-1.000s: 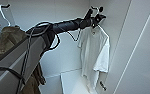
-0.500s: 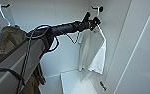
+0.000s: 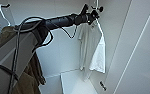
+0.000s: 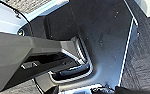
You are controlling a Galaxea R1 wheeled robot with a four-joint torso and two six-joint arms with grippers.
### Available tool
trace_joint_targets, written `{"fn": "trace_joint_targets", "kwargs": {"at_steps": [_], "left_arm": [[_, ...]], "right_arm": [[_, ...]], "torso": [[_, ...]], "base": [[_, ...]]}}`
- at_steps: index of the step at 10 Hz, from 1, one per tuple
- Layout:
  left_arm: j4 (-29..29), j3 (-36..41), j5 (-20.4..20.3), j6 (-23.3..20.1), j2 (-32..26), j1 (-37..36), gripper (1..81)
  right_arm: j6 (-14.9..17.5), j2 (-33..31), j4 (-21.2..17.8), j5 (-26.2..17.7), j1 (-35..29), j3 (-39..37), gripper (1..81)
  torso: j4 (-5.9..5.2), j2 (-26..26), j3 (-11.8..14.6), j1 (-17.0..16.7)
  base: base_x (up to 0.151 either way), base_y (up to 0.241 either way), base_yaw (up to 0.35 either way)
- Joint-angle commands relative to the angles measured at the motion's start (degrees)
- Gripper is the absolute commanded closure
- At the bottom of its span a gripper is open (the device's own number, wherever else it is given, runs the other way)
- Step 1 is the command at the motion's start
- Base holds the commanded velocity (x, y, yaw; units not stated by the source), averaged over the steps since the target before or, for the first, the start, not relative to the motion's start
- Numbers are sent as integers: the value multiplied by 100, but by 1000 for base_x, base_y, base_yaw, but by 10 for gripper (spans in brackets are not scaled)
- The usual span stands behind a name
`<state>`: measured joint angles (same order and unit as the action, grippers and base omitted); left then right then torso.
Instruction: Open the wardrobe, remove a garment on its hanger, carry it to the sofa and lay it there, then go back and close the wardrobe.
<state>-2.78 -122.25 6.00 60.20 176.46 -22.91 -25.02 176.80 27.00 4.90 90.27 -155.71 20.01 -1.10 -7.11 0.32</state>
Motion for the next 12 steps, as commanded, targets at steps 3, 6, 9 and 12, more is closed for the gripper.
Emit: {"fn": "trace_joint_targets", "kwargs": {"at_steps": [3,6,9,12], "left_arm": [[198,429,-275,-105,-312,-1378,811],[488,702,58,-105,-401,-1168,811],[805,1719,182,-105,-655,-843,811],[1068,2495,86,-113,-726,-395,811]], "right_arm": [[14,16,-37,-209,-171,15,10],[5,16,-46,-200,-189,15,10],[5,-11,-20,-174,-197,15,10],[14,-19,-2,-139,-206,42,10]], "torso": [[-689,0,0,0],[-715,0,0,0],[-1091,0,-2,0],[-1089,0,-2,0]], "base": [[0,0,0],[0,0,0],[0,0,0],[0,0,0]]}}
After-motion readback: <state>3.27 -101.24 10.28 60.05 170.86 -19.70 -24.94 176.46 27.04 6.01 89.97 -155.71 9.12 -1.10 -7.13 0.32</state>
